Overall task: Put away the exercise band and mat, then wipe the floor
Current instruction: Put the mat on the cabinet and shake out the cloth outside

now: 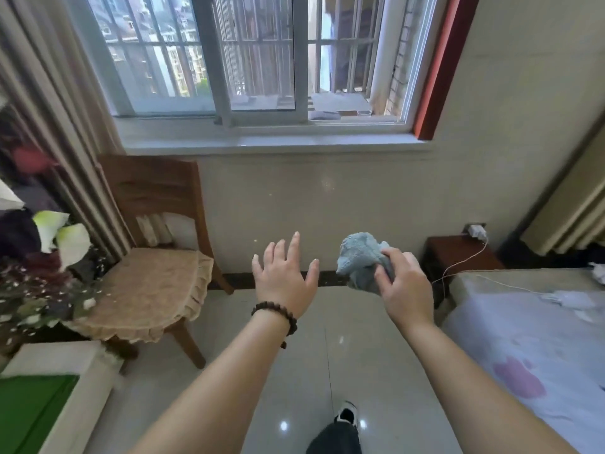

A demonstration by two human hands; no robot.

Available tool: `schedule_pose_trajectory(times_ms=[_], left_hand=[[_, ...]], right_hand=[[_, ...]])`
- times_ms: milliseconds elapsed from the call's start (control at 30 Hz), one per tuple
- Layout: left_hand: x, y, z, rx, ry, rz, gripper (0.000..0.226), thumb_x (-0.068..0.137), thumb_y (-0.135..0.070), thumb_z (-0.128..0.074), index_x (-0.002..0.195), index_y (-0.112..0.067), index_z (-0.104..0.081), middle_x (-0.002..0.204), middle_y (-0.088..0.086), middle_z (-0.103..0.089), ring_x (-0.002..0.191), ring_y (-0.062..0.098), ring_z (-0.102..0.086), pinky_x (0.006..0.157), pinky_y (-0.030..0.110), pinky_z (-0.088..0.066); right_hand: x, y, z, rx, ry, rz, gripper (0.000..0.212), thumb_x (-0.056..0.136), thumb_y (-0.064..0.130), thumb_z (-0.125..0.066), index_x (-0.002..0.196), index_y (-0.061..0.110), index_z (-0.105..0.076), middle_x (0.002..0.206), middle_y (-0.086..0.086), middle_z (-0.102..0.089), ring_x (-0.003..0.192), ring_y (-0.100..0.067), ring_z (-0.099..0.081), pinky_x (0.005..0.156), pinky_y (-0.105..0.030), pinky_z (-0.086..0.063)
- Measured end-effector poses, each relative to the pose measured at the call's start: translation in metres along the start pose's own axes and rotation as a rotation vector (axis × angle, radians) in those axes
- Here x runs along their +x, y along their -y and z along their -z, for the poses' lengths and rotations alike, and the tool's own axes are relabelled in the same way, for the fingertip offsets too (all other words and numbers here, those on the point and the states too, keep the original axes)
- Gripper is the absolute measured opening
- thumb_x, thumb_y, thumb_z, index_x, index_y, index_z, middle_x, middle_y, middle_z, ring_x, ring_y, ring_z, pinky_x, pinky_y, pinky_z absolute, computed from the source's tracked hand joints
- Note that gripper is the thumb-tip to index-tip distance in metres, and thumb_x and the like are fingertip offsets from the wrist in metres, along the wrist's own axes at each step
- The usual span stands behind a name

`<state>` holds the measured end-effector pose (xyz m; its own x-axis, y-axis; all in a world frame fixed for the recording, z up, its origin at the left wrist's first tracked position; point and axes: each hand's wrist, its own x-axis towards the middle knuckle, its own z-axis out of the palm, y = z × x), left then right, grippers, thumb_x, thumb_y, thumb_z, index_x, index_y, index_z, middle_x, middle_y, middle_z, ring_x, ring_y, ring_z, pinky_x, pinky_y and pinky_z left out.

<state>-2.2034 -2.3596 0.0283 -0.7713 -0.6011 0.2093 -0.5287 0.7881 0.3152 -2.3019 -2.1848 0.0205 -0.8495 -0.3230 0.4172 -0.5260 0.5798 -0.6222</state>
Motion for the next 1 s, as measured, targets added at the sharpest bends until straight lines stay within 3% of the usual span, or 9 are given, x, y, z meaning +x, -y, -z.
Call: schedule_pose_trajectory(times_ms=[133, 533, 733, 833, 1000], left_hand=[[0.107, -0.024, -0.029, 0.034, -0.017, -0.045, 0.065, 0.095, -0.058, -0.026, 0.152, -0.029, -0.012, 0.154, 0.002, -0.030, 0.144, 0.020, -0.017, 0.117, 0.048, -0.011], [0.438, -0.124, -0.055, 0.005, -0.097, -0.069, 0.064, 0.097, -0.056, -0.025, 0.152, -0.028, -0.010, 0.156, 0.004, -0.025, 0.145, 0.021, -0.015, 0.118, 0.046, -0.008], [0.564, -0.150, -0.057, -0.050, -0.196, -0.138, 0.064, 0.095, -0.054, -0.031, 0.152, -0.028, -0.014, 0.155, 0.004, -0.027, 0.144, 0.022, -0.017, 0.118, 0.046, -0.010], [0.625, -0.160, -0.065, -0.079, -0.223, -0.193, 0.064, 0.095, -0.054, -0.033, 0.151, -0.029, -0.017, 0.154, 0.004, -0.028, 0.143, 0.024, -0.019, 0.117, 0.047, -0.013], [0.738, -0.176, -0.079, -0.057, -0.248, -0.267, 0.064, 0.095, -0.056, -0.030, 0.151, -0.027, -0.016, 0.154, 0.006, -0.028, 0.143, 0.025, -0.020, 0.117, 0.047, -0.015]], right_hand=[[0.098, -0.031, -0.031, -0.001, -0.061, 0.002, 0.028, 0.089, 0.019, -0.059, 0.116, 0.017, -0.060, 0.099, -0.006, -0.057, 0.082, -0.029, -0.058, 0.071, -0.035, -0.045], [0.442, -0.089, -0.084, -0.032, -0.163, 0.084, 0.026, 0.089, 0.015, -0.059, 0.115, 0.013, -0.060, 0.104, -0.010, -0.059, 0.081, -0.028, -0.058, 0.066, -0.024, -0.035], [0.566, -0.101, -0.103, -0.035, -0.221, 0.154, 0.025, 0.088, 0.013, -0.059, 0.113, 0.011, -0.061, 0.099, -0.012, -0.059, 0.085, -0.034, -0.058, 0.069, -0.032, -0.042], [0.623, -0.109, -0.113, -0.042, -0.254, 0.177, 0.028, 0.089, 0.013, -0.058, 0.117, 0.012, -0.060, 0.106, -0.011, -0.059, 0.089, -0.031, -0.059, 0.069, -0.028, -0.040], [0.730, -0.114, -0.137, -0.054, -0.295, 0.225, 0.030, 0.090, 0.015, -0.056, 0.121, 0.015, -0.056, 0.112, -0.011, -0.058, 0.094, -0.031, -0.059, 0.075, -0.035, -0.048]])
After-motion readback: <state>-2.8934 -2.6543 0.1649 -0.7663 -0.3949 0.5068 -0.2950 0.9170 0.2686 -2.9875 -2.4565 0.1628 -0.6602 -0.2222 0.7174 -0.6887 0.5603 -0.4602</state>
